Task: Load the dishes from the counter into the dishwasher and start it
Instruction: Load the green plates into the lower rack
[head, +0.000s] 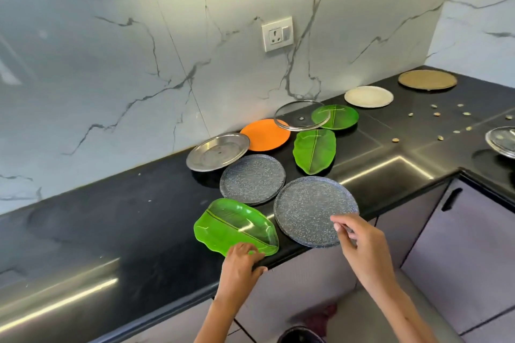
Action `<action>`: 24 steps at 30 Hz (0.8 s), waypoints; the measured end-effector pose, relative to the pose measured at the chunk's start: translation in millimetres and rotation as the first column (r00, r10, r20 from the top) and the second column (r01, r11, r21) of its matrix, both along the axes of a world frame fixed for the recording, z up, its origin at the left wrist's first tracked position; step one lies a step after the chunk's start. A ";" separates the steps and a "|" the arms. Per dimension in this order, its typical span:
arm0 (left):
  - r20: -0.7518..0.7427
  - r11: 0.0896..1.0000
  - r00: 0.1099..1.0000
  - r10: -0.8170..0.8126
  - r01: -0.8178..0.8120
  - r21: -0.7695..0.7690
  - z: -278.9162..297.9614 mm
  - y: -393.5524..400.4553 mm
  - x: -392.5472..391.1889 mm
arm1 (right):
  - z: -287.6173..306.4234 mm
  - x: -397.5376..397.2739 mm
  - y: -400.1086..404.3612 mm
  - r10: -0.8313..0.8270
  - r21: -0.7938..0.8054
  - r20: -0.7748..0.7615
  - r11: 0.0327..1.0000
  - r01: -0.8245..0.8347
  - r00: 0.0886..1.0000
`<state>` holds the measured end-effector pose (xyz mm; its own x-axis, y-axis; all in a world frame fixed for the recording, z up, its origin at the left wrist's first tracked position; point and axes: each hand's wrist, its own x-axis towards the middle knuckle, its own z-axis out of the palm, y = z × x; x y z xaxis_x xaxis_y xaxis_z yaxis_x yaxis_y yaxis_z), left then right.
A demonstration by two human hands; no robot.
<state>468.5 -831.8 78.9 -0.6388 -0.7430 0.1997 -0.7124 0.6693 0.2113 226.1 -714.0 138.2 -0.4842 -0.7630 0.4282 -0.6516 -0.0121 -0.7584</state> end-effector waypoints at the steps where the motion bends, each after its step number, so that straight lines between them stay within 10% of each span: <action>1: -0.006 1.000 1.000 -0.018 0.018 -0.009 0.0 -2.9 -0.5 | -0.6 0.6 -1.9 0.005 0.007 -0.002 1.000 -0.005 1.000; 13: -0.025 0.996 0.999 -0.048 0.046 -0.074 3.1 -10.7 -11.8 | -10.7 -9.6 25.0 -0.053 0.061 0.036 0.997 0.051 0.998; 24: -0.306 0.953 0.950 -0.064 -0.033 -0.302 127.9 20.0 1.9 | 0.4 -29.0 56.8 -0.037 0.030 0.053 0.999 0.035 0.998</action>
<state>470.4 -811.9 206.9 -0.5202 -0.6073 0.6005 -0.6330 0.7462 0.2063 197.1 -657.1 138.6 -0.5334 -0.7562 0.3789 -0.6095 0.0330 -0.7921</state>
